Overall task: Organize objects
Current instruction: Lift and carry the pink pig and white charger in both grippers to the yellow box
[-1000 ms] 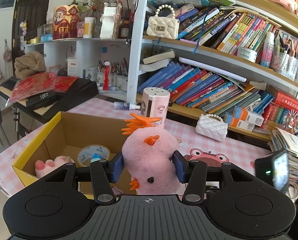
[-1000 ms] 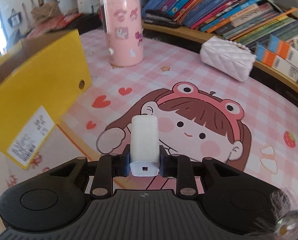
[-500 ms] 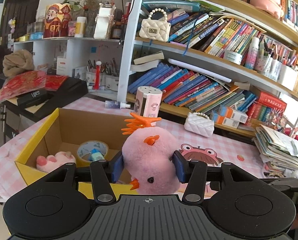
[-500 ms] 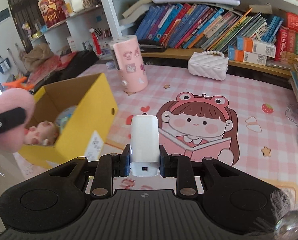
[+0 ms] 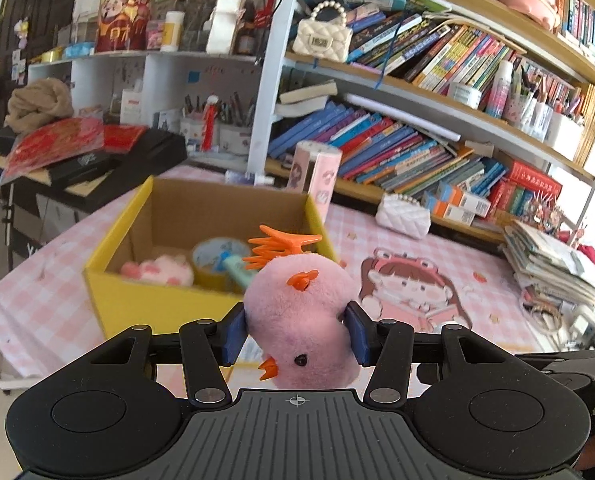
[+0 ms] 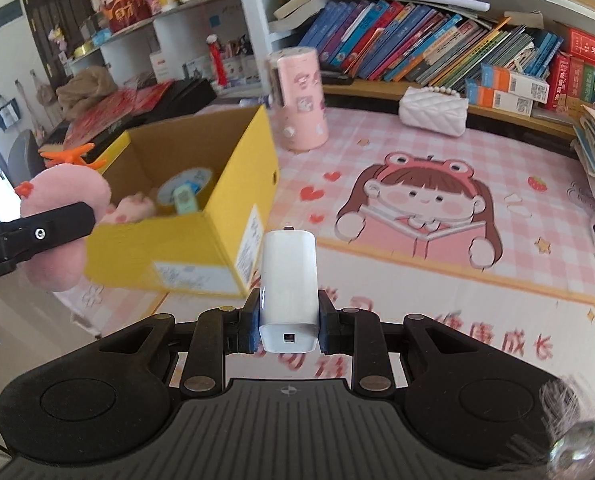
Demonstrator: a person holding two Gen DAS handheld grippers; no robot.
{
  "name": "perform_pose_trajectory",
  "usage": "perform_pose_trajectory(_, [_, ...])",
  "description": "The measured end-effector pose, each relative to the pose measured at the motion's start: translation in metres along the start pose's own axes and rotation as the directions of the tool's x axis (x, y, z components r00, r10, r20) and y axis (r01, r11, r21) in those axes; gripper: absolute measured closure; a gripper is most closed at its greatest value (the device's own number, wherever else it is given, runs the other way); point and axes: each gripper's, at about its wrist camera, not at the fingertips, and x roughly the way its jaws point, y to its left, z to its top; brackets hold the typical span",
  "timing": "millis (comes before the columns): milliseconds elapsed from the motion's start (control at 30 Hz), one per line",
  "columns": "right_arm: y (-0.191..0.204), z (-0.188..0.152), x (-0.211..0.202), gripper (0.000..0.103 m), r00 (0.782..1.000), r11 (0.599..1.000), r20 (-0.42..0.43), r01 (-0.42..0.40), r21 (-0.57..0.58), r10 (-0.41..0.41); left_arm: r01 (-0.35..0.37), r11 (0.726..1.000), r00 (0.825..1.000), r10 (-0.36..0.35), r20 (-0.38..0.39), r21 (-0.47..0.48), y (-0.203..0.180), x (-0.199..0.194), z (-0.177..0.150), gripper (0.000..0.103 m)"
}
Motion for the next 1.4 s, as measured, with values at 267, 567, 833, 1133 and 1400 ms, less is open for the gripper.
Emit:
perform_pose_trajectory(267, [0.029,-0.027,-0.009,0.079,1.000,1.000,-0.025,0.014,0.006,-0.013,0.002,1.000,0.999,-0.002,-0.033,-0.006,0.021,-0.020,-0.019,0.053])
perform_pose_trajectory(567, [0.056,-0.048,-0.014,0.079,0.999,1.000,-0.036,0.008,0.020,-0.007,0.004,1.000,0.999,-0.004,-0.049,0.006,0.041,-0.037,-0.033,0.053])
perform_pose_trajectory(833, [0.076,-0.057,-0.015,0.079,0.999,1.000,-0.043,-0.002,0.014,0.003,0.003,1.000,0.999,-0.003,-0.047,0.004,0.056,-0.048,-0.037,0.053])
perform_pose_trajectory(1133, [0.090,-0.056,-0.017,0.079,0.999,1.000,-0.041,0.001,-0.015,-0.002,0.011,1.000,0.999,-0.012,-0.031,-0.014,0.066,-0.051,-0.036,0.053])
perform_pose_trajectory(1400, [0.097,-0.053,-0.019,0.079,0.999,0.999,-0.037,0.008,-0.043,-0.010,0.022,0.999,1.000,-0.022,-0.013,-0.030,0.071,-0.053,-0.036,0.053])
